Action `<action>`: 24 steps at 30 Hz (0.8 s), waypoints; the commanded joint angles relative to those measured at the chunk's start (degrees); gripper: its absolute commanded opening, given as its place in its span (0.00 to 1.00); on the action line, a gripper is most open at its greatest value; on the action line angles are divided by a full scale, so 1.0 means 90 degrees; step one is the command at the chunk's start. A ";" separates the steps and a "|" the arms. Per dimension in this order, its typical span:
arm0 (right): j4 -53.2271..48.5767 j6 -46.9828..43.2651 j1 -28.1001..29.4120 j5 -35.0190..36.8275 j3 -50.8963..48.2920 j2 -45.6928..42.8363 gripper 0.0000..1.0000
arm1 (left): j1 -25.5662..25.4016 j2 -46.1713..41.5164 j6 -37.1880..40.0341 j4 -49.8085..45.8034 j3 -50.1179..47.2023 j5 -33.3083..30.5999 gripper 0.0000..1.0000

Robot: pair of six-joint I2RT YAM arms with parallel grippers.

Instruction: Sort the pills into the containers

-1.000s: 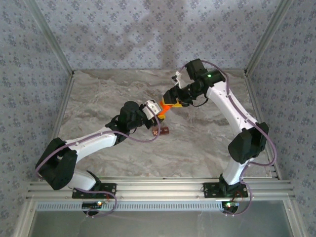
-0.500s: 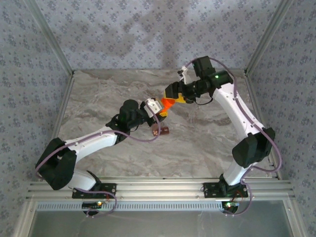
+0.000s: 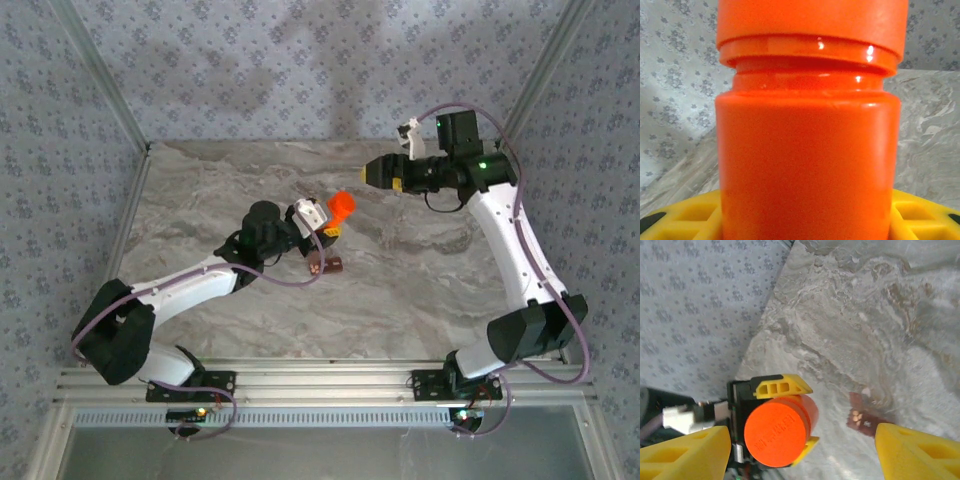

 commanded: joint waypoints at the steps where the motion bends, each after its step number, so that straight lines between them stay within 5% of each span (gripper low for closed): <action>1: -0.0364 -0.1595 0.0062 0.0087 -0.0341 -0.0324 0.78 | 0.0101 -0.0076 -0.0374 0.0302 0.0374 0.0627 0.00; 13: 0.0073 -0.2081 0.0257 -0.0590 -0.0540 -0.0371 0.82 | 0.0363 0.0208 -0.1085 -0.0016 0.0809 0.1849 0.00; 24: -0.0268 -0.2311 0.0582 -0.0298 0.0166 0.0238 0.80 | 0.0358 0.0319 -0.1139 -0.0183 0.0930 0.1993 0.00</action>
